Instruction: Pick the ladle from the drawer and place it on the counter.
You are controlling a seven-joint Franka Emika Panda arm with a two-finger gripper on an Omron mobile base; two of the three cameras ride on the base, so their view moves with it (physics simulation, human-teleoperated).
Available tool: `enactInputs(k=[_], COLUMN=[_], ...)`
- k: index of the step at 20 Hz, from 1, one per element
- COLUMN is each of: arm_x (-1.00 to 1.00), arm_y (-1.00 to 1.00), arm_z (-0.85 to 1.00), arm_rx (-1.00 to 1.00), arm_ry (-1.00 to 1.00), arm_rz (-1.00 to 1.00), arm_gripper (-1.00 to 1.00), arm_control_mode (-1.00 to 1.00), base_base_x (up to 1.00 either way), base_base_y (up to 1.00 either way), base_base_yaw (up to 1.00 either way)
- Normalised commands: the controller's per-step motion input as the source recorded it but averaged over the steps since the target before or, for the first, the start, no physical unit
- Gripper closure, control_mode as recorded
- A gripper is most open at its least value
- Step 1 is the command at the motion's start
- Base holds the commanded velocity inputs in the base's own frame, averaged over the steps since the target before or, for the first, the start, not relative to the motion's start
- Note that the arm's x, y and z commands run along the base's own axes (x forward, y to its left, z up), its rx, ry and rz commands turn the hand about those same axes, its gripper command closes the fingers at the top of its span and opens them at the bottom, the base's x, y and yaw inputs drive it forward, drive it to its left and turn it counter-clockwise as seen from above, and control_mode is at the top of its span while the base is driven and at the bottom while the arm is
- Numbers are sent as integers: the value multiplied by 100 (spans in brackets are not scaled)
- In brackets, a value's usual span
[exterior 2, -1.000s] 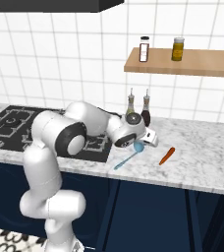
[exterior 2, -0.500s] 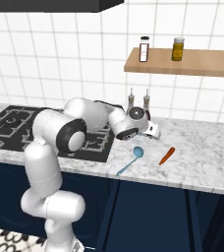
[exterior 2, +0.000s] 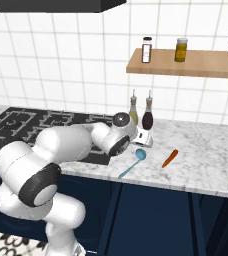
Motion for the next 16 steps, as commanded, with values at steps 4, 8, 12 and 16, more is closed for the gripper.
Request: enactInputs(k=[4, 8, 12, 16], arm_x=[-52, -28, -67, -100], arm_y=[100, 86, 74, 77], arm_z=[93, 100, 89, 25], arm_rx=[0, 2, 6, 0], arm_ry=[12, 8, 11, 4], arm_rz=[3, 2, 1, 0], arm_gripper=[-100, -100, -100, -100], arm_control_mode=[-100, -100, -100, -100], base_base_x=[0, 0, 0, 0], base_base_y=[0, 0, 0, 0], base_base_yaw=[0, 0, 0, 0])
